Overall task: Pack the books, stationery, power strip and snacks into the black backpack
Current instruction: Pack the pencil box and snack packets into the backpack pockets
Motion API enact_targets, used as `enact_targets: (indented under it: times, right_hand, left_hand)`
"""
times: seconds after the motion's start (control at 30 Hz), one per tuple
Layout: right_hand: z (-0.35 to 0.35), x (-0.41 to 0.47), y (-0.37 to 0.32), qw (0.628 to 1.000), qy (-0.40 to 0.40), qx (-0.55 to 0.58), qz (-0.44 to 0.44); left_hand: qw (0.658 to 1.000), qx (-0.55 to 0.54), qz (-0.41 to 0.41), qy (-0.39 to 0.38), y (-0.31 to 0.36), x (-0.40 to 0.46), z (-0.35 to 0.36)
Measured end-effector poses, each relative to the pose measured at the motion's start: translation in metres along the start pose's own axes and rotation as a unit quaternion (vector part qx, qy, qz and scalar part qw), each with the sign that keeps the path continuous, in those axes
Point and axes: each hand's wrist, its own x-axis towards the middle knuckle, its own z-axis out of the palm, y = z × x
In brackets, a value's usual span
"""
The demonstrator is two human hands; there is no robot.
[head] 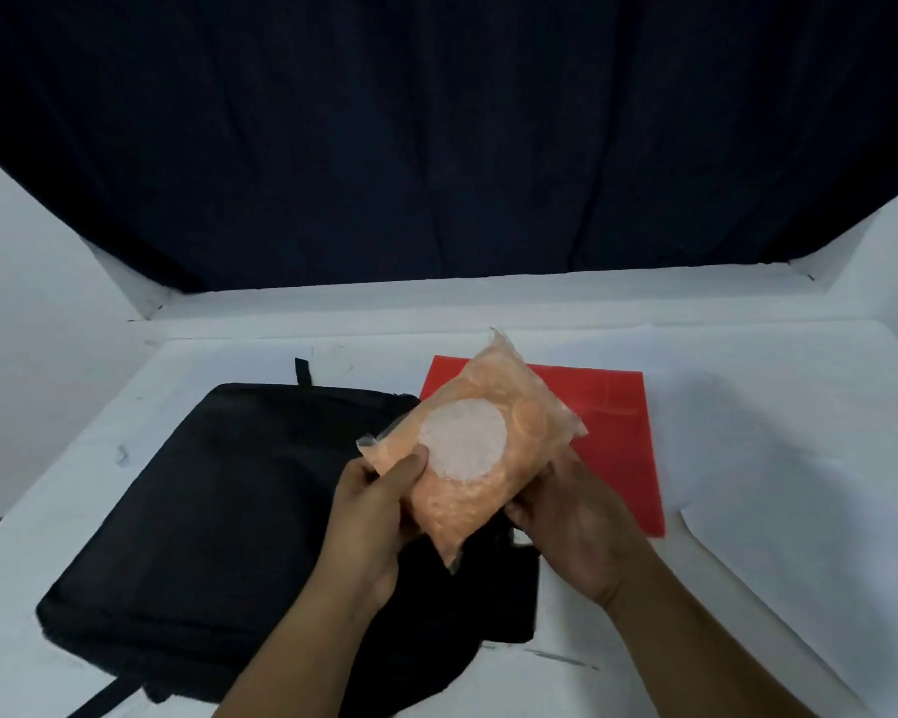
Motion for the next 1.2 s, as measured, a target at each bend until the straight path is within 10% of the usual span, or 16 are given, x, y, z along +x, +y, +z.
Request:
enact_targets:
  times: [0.17, 0.4, 0.63, 0.77, 1.03, 1.2]
  right_hand:
    - [0.032, 0.014, 0.029, 0.993, 0.113, -0.014, -0.021]
    - [0.024, 0.012, 0.02, 0.962, 0.266, -0.047, -0.034]
    - [0.031, 0.005, 0.025, 0.96, 0.257, -0.107, -0.019]
    - [0.03, -0.002, 0.026, 0.963, 0.238, -0.125, 0.003]
    - [0.025, -0.013, 0.011, 0.957, 0.146, -0.23, 0.096]
    - [0.03, -0.006, 0.008, 0.934, 0.044, -0.294, 0.198]
  left_hand:
    - [0.967, 0.236, 0.071, -0.064, 0.006, -0.005, -0.03]
    - [0.687, 0.642, 0.338, 0.046, 0.021, 0.017, -0.081]
    - [0.617, 0.721, 0.3, 0.096, 0.003, 0.032, -0.091]
    - [0.64, 0.655, 0.384, 0.123, -0.005, 0.04, -0.096]
    - [0.843, 0.477, 0.248, 0.033, 0.028, 0.026, -0.092]
    - [0.864, 0.442, 0.241, 0.034, 0.043, 0.015, -0.084]
